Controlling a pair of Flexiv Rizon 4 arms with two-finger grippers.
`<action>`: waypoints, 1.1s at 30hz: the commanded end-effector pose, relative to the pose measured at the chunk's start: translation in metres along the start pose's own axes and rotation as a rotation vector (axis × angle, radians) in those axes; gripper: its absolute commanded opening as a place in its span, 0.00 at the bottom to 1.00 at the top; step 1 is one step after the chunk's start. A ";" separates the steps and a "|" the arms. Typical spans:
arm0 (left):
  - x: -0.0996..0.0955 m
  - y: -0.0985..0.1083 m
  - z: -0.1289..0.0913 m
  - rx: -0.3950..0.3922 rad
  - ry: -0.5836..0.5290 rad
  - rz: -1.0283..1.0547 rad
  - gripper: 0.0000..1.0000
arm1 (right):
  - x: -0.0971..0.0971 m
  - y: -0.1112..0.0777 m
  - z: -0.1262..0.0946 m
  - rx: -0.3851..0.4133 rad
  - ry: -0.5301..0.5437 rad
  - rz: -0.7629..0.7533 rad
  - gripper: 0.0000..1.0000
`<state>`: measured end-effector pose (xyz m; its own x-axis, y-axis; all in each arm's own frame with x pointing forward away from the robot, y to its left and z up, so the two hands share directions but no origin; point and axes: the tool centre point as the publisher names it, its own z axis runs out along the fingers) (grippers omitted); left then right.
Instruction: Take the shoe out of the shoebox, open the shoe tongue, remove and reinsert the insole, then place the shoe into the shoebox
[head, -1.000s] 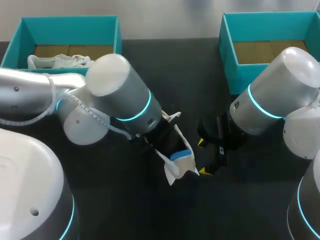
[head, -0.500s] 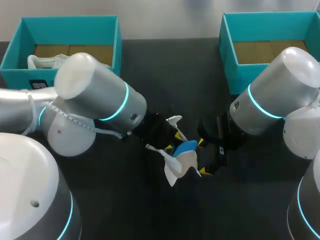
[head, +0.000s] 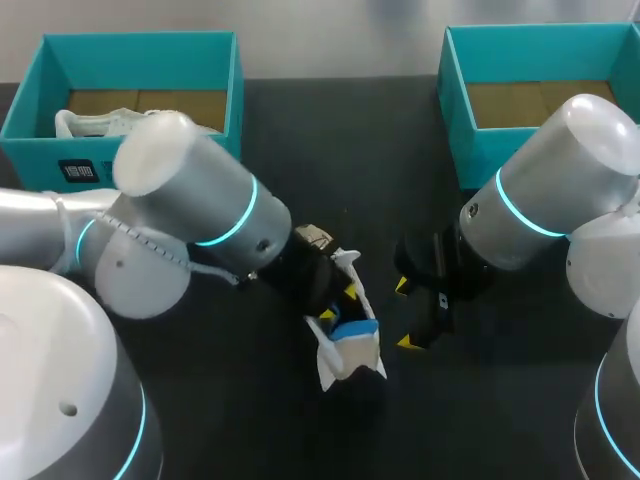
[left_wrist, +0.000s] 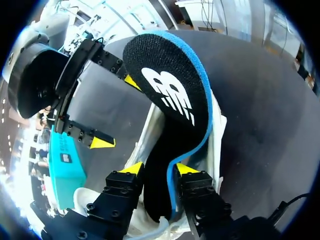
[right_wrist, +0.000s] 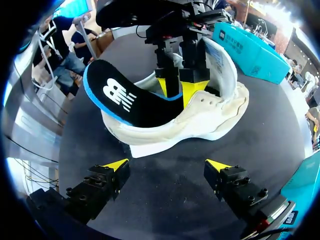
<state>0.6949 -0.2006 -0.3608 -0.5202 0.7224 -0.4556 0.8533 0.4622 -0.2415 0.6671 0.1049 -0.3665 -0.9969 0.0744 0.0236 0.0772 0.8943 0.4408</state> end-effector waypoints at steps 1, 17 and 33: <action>-0.006 0.003 -0.002 0.019 0.052 0.056 0.39 | 0.001 0.000 0.000 0.001 -0.002 0.000 1.00; 0.008 -0.006 -0.016 0.141 0.174 0.190 0.41 | 0.001 0.000 0.000 0.001 -0.002 0.000 1.00; 0.009 -0.028 -0.034 0.228 0.071 0.201 0.35 | 0.001 0.000 0.000 0.001 -0.002 0.000 1.00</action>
<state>0.6738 -0.2022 -0.3289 -0.3258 0.8560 -0.4014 0.9204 0.1901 -0.3416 0.6672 0.1049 -0.3665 -0.9969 0.0744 0.0236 0.0772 0.8943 0.4408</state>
